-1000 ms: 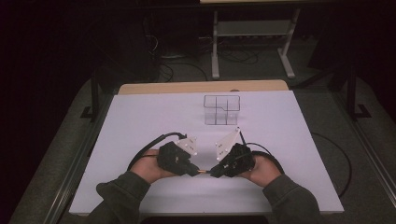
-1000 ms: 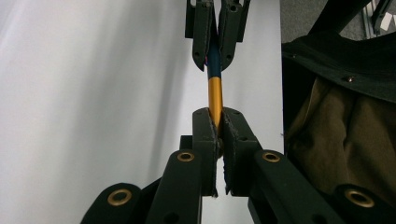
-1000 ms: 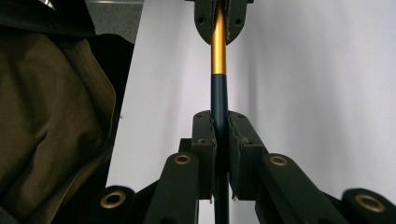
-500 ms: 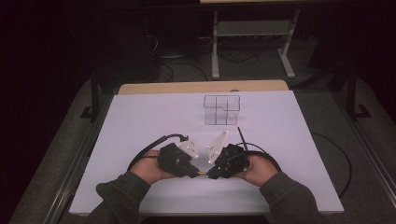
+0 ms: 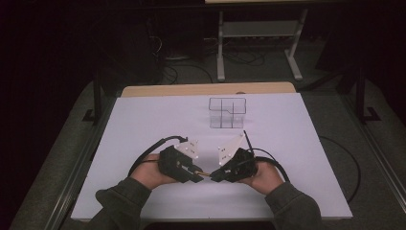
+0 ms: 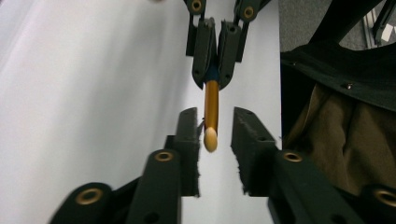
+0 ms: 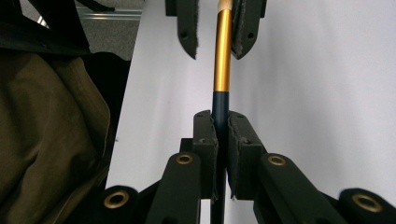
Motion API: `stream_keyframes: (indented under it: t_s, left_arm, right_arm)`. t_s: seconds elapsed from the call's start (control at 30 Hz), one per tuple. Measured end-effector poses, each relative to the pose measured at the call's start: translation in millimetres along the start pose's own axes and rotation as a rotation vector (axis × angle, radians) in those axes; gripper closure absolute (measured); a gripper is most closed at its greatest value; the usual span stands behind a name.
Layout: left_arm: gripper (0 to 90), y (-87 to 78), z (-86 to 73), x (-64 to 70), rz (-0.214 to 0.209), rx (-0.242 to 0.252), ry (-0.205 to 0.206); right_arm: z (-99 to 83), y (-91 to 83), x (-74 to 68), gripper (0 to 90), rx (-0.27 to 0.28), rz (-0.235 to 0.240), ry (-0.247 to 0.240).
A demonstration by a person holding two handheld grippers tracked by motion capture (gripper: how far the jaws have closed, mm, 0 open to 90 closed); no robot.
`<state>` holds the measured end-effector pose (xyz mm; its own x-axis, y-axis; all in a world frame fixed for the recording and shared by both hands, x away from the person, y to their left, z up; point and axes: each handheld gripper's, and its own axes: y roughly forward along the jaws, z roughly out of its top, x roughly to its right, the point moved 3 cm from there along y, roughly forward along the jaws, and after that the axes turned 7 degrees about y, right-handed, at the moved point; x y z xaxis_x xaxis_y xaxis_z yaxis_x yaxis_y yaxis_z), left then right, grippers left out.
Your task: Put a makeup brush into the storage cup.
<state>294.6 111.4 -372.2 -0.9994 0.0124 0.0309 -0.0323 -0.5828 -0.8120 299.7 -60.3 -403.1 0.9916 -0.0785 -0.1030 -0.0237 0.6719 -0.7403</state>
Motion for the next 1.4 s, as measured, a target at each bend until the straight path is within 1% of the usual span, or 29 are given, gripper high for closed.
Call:
stream_keyframes:
  t_s: [0.03,0.07,0.1,0.13,0.2,0.3,0.33,0.37,0.4,0.43,0.5,0.53,0.57,0.6,0.7,0.73,0.77,0.8,0.87,0.97,1.0,1.03,1.07,1.1,1.13,1.17,1.2,1.3,1.4]
  left_arm:
    - [74.8,0.0,0.1,0.2,0.001,0.001,-0.001]
    - [80.0,-0.3,0.1,-0.1,0.004,-0.006,-0.002]
    - [80.0,0.0,0.0,-0.4,0.006,-0.006,-0.009]
    - [82.5,0.0,-0.2,-0.8,0.004,-0.005,-0.013]
    - [83.8,0.3,-0.2,-1.1,-0.007,-0.009,-0.013]
    - [84.3,1.3,0.3,-0.5,-0.008,-0.012,-0.015]
    - [84.4,1.3,0.6,-1.0,-0.007,-0.023,0.001]
    - [84.4,1.3,0.6,-1.0,-0.007,-0.023,0.001]
    - [84.4,0.9,1.1,-1.0,-0.005,-0.026,0.001]
    - [84.4,0.9,1.1,-1.0,-0.005,-0.026,0.001]
    - [84.5,1.1,1.6,-0.4,-0.004,-0.022,-0.003]
    - [84.5,1.3,2.0,-0.3,-0.003,-0.029,-0.002]
    - [84.5,1.4,2.6,-0.1,-0.003,-0.038,0.008]
    - [84.5,2.0,3.3,0.6,-0.001,-0.034,0.004]
    - [84.5,1.2,4.7,0.5,-0.002,-0.038,0.016]
    - [84.5,1.1,5.5,1.1,-0.002,-0.031,0.01]
    - [84.5,0.7,6.0,0.9,0.0,-0.032,0.016]
    - [84.5,0.1,6.1,1.0,-0.002,-0.032,0.019]
    - [84.3,-1.9,5.5,0.8,-0.006,-0.019,0.022]
    - [83.2,-3.1,5.2,0.9,-0.003,-0.008,0.012]
    - [83.2,-3.5,5.0,0.9,0.001,0.0,0.011]
    - [79.5,-4.9,4.6,0.3,0.008,0.006,0.004]
    - [77.1,-5.4,4.2,0.1,0.012,0.01,-0.002]
    - [75.4,-6.0,3.8,-0.1,0.011,0.013,-0.005]
    - [74.8,-6.0,3.8,-0.1,0.011,0.013,-0.005]
    - [74.8,-6.5,3.3,-0.3,0.012,0.014,-0.005]
    - [72.9,-6.3,2.9,-0.1,0.017,0.02,-0.013]
    - [71.6,-4.9,0.9,-0.5,0.016,0.016,-0.021]
    - [72.2,-4.8,1.3,-0.9,0.015,0.02,-0.019]
  right_arm:
    - [0.0,0.0,0.0,82.4,0.0,0.0,0.0]
    - [0.3,1.2,-0.6,82.4,0.0,-0.003,-0.001]
    - [0.3,1.2,-0.6,82.4,0.0,-0.003,-0.001]
    - [0.5,1.5,-0.8,82.4,-0.001,-0.003,-0.004]
    - [1.1,2.1,-1.2,82.0,-0.006,-0.007,-0.013]
    - [2.5,3.2,-1.7,81.3,-0.029,-0.016,-0.02]
    - [3.2,3.5,-1.5,80.9,-0.039,-0.014,-0.025]
    - [4.0,3.7,-1.9,78.8,-0.051,-0.009,-0.02]
    - [5.0,3.7,-2.1,76.3,-0.062,-0.014,-0.019]
    - [5.0,3.7,-2.1,76.3,-0.062,-0.014,-0.019]
    - [8.6,2.3,-3.1,75.0,-0.082,-0.012,-0.022]
    - [8.6,2.3,-3.1,75.0,-0.082,-0.012,-0.022]
    - [11.4,1.5,-3.7,74.2,-0.101,-0.017,-0.02]
    - [12.9,1.0,-3.7,74.3,-0.104,-0.019,-0.026]
    - [15.7,-0.2,-4.0,74.8,-0.108,-0.017,-0.027]
    - [16.6,0.1,-4.1,76.7,-0.114,-0.019,-0.03]
    - [17.3,0.3,-4.9,81.5,-0.123,-0.024,-0.046]
    - [17.3,0.3,-4.9,81.5,-0.123,-0.024,-0.046]
    - [17.0,0.3,-5.3,82.5,-0.112,-0.014,-0.041]
    - [15.8,-0.2,-5.1,82.7,-0.083,-0.019,-0.035]
    - [15.8,-0.2,-5.1,82.7,-0.083,-0.019,-0.035]
    - [14.4,-0.5,-5.0,82.7,-0.059,-0.027,-0.036]
    - [13.3,-0.3,-5.0,82.7,-0.047,-0.025,-0.032]
    - [12.2,-0.6,-4.6,82.7,-0.034,-0.032,-0.032]
    - [10.9,-0.3,-4.1,82.7,-0.02,-0.028,-0.025]
    - [10.9,-0.3,-4.1,82.7,-0.02,-0.028,-0.025]
    - [8.8,0.2,-3.0,82.7,-0.002,-0.042,-0.017]
    - [6.8,1.3,-2.5,82.7,0.016,-0.05,-0.017]
    - [6.0,2.8,-2.6,82.7,0.027,-0.05,-0.014]
